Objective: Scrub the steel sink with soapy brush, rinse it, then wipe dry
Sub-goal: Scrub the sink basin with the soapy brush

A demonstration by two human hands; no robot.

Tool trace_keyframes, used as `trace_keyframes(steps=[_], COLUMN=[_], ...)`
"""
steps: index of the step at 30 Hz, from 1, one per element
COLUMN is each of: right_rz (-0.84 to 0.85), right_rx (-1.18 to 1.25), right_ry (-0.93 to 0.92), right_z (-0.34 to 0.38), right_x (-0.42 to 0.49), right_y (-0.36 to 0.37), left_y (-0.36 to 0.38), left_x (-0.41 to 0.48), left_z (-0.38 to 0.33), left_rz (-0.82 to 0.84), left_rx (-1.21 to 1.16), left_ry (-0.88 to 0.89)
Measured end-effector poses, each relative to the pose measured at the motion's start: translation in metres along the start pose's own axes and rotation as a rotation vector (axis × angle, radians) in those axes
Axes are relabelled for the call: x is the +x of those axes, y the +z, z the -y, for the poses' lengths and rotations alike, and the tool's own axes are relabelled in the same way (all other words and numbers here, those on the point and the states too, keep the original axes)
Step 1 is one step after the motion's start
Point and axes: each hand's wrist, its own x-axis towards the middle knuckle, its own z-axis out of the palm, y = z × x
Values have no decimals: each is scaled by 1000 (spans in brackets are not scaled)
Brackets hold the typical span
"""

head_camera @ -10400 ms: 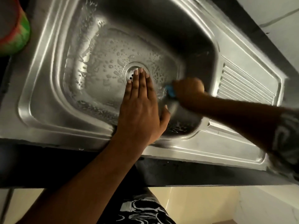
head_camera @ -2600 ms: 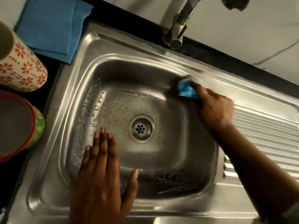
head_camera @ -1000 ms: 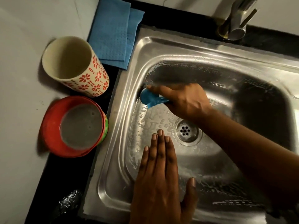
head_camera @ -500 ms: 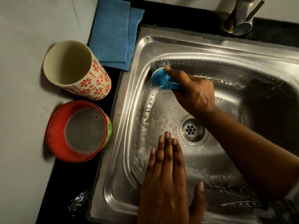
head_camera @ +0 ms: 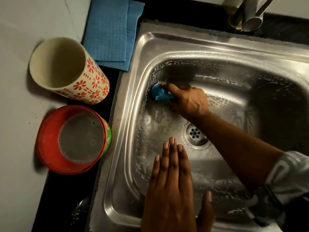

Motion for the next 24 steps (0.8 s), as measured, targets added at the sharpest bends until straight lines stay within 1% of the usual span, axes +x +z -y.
trace_keyframes(steps=[1, 3, 5, 6, 7, 10, 12, 13, 14, 16, 18, 19, 21, 22, 24], right_rz=[47, 65, 64, 75, 108, 271, 363, 402, 405, 386, 388, 393, 427, 435, 447], right_rx=[-6, -31, -128, -185, -241, -398, -447, -454, -439, -312, -81, 14, 15, -11, -36], right_ry=[12, -18, -47, -11, 64, 378, 533, 553, 571, 602, 597, 552, 335, 286, 325], right_z=[2, -2, -18, -29, -43, -84, -93, -91, -82, -59, -21, -1, 35, 39, 15], right_x=[0, 0, -4, -9, -19, -62, -81, -83, -79, -59, -26, -10, 13, 17, 6], right_y=[3, 1, -12, -24, -41, -94, -110, -108, -103, -89, -75, -68, -55, -53, -59], left_y=[0, 0, -2, -2, -3, -4, -4, -5, -5, -4, -2, -1, 1, 3, 2], left_x=[0, 0, -2, -3, -3, -5, -5, -6, -6, -6, -5, -5, -4, -4, -5], left_z=[0, 0, 0, 1, 1, 2, 1, 1, 1, 0, 0, 0, 1, 2, 1], left_rz=[2, 19, 23, 22, 20, 20, 19, 18, 16, 10, 3, -1, -21, -28, -23], left_rx=[-1, -5, -22, -28, -37, -50, -55, -61, -67, -84, -87, -82, -67, -65, -79], left_ry=[0, 9, 23, 26, 30, 23, 8, 3, 3, 10, 16, 24, 40, 45, 46])
